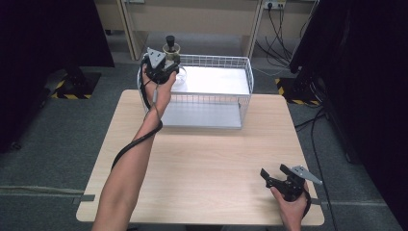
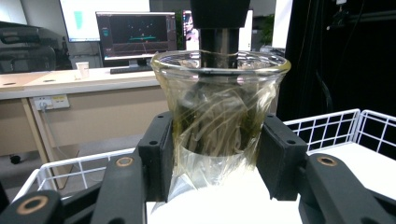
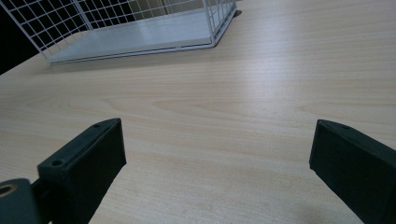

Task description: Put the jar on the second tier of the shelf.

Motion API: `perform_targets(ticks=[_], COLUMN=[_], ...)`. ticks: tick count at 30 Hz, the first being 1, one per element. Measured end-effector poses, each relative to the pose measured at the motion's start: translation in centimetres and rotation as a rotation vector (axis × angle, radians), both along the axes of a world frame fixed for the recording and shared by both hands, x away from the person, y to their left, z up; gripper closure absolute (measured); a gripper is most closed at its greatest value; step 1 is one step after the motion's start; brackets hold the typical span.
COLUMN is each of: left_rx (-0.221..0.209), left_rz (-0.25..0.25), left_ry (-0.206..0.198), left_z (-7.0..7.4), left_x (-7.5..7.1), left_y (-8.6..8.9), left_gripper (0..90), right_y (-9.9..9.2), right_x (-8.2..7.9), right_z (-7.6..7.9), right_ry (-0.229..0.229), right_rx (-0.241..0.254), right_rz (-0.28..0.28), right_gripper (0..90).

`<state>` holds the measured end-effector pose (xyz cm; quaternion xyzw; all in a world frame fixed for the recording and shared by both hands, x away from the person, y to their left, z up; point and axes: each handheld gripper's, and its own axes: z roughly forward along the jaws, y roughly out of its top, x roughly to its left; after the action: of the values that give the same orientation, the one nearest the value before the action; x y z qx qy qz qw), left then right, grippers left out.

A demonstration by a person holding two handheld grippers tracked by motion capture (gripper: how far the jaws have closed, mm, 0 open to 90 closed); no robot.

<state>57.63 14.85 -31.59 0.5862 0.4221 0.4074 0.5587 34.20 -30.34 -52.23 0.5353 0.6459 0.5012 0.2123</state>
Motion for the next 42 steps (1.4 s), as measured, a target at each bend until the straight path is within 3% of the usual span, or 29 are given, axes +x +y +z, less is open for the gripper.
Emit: perform_targets(ticks=[13, 18, 25, 36, 42], left_rx=[-0.005, -0.028, -0.013, 0.027, 0.014], left_rz=[-0.006, 0.01, 0.019, 0.011, 0.004], left_ry=[0.02, 0.019, -0.004, -0.016, -0.012], left_z=[-0.2, -0.2, 0.1, -0.2, -0.3], left_x=[0.4, 0.2, -0.7, -2.1, -2.9], left_y=[0.2, 0.2, 0.1, 0.1, 0.5], left_gripper=[48.0, 29.1, 14.9, 9.3, 7.6], right_y=[0.0, 0.1, 0.1, 0.1, 0.1], right_x=[0.0, 0.0, 0.0, 0.0, 0.0], right_z=[0.0, 0.0, 0.0, 0.0, 0.0], right_ry=[-0.002, 0.001, 0.0, 0.002, -0.001], right_rx=[-0.004, -0.004, -0.007, -0.009, -0.012], right_rz=[0.003, 0.002, 0.003, 0.001, 0.001], right_gripper=[3.8, 3.8, 3.8, 3.8, 3.8])
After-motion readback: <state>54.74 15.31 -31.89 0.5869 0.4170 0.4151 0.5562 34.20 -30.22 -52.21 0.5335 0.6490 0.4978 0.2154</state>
